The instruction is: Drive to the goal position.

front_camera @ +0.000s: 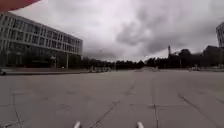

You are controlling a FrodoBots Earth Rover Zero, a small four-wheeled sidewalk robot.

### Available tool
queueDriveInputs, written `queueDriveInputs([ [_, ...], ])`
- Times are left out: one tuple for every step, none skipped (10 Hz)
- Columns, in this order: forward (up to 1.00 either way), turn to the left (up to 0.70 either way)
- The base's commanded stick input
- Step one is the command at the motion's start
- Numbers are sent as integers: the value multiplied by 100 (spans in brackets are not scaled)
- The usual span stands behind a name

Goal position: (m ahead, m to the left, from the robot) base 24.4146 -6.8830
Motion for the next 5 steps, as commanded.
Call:
queueDriveInputs([
  [100, 0],
  [100, 0],
  [100, 0],
  [100, 0],
  [100, 0],
])
